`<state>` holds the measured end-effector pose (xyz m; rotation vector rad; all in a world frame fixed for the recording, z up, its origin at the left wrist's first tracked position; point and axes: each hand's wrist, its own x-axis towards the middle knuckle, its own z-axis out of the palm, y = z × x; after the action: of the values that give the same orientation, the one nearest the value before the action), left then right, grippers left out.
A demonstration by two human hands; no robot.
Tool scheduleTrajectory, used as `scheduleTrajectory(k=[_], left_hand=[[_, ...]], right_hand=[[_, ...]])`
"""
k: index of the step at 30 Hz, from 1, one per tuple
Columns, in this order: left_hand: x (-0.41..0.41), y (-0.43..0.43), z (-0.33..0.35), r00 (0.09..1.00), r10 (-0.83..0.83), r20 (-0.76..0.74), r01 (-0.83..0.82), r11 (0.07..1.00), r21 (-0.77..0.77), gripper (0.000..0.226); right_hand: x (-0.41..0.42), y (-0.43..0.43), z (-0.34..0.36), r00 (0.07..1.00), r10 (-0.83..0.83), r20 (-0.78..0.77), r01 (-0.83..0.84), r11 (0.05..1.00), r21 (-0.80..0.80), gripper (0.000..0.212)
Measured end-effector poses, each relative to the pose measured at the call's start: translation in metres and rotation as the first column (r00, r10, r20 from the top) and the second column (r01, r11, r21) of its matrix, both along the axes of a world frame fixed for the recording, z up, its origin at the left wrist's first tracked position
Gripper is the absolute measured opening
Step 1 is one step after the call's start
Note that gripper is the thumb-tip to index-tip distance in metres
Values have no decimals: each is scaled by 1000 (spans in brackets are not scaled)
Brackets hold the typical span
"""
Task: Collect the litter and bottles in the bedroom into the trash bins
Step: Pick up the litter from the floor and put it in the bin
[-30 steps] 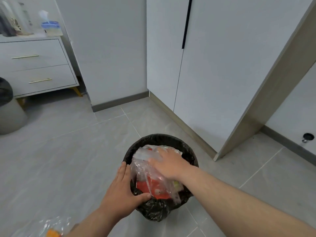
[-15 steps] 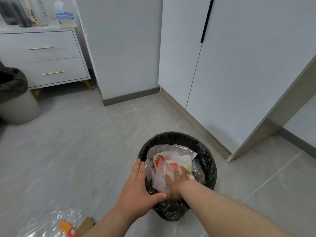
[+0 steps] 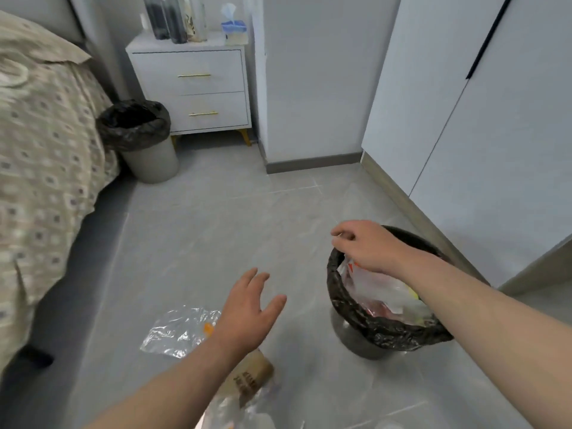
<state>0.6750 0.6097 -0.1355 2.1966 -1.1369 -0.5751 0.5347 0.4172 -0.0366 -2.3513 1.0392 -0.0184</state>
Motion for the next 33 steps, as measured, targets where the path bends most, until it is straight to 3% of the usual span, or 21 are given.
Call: scheduleTrajectory(k=[3,7,12,16,18,21,24,26,29,33], left_hand=[[54,56,-26,978,206,-14,-203,972,119,57],[110,104,-77,922,388,-20,-364,881,302,65],[148,114,-137,873,486,-36,-428,801,419,76],[159,107,-167,905,425,-6,-379,813,441,88],[163,102,-181,949,314,20,-276,799,534,105],[165,100,-196,998,11,57,-46,736,675,124],[161,104,-211,988,-141,62,48,663,747,135],[156,110,-218,980,-189,63,70,623,779,137],[150,115,-221,967,-192,165,-3,643,766,135],[150,117,-218,957,-182,226,-42,685,728,112]], right_hand=[[50,36,-12,993,85,78,-91,992,82,31],[103,69,-75,976,213,-52,-201,962,184,36],[132,92,-163,972,89,-219,-18,953,304,41],[127,116,-214,913,80,-401,84,923,376,29],[125,128,-236,877,55,-477,149,913,379,48],[121,151,-258,826,30,-563,213,908,360,75],[114,172,-273,804,-10,-594,208,941,266,85],[110,181,-281,805,-102,-584,286,930,232,87],[110,185,-285,801,-176,-572,358,907,222,88],[109,175,-284,791,-211,-575,426,864,269,78]])
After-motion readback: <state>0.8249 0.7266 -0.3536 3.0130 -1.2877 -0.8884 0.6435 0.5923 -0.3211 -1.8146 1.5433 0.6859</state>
